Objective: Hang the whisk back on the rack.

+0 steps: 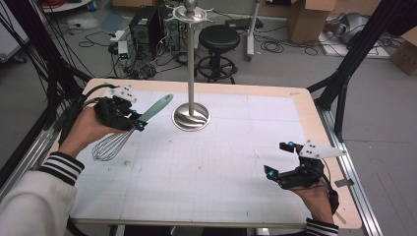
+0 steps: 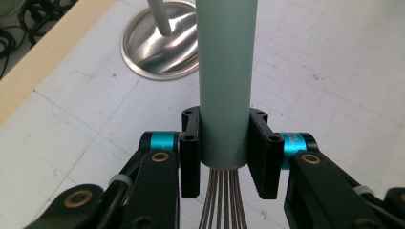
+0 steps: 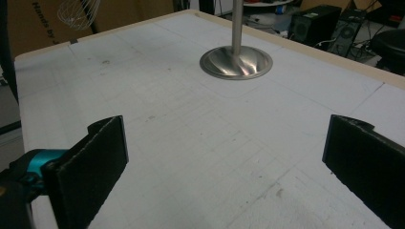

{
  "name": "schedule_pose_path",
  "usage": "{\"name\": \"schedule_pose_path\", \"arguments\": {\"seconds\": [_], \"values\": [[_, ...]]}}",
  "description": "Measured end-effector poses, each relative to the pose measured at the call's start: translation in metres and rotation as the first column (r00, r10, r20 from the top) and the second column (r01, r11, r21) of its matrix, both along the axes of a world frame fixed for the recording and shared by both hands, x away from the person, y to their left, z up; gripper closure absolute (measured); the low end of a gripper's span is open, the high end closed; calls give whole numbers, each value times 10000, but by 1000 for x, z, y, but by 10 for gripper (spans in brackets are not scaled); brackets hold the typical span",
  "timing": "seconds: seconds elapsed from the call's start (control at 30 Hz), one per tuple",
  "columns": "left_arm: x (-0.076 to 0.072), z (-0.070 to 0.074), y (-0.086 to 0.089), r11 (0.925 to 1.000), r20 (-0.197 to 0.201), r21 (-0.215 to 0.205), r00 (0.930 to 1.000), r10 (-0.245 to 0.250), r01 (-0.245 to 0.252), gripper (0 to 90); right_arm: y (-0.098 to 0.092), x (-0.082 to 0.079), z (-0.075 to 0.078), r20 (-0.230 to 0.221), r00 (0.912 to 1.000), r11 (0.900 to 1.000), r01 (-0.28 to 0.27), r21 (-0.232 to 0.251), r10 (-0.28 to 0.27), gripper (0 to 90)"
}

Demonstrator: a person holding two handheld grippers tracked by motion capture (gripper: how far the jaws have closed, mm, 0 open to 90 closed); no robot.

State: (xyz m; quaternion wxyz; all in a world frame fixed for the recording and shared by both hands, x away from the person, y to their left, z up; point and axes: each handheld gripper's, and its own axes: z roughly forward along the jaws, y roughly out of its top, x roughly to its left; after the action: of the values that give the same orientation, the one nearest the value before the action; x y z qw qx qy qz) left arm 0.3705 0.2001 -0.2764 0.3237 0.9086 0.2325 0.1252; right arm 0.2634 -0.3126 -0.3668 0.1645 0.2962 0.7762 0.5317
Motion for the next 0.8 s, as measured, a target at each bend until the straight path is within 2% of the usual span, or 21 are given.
{"name": "schedule_pose_path", "arguments": {"seconds": [0.3,0.57,0.8], "values": [[2,28,0,9992,345,-248,9989,-311,320,693,-1,-1,1,24,10000,10000,-16,17,16,5],[4,55,6,9977,737,-642,9971,-171,219,693,-1,0,0,-19,10000,10000,-27,3,27,5],[6,76,9,9963,1013,-824,9947,-146,231,693,-1,1,-1,-44,10000,10000,-16,-9,15,5]]}}
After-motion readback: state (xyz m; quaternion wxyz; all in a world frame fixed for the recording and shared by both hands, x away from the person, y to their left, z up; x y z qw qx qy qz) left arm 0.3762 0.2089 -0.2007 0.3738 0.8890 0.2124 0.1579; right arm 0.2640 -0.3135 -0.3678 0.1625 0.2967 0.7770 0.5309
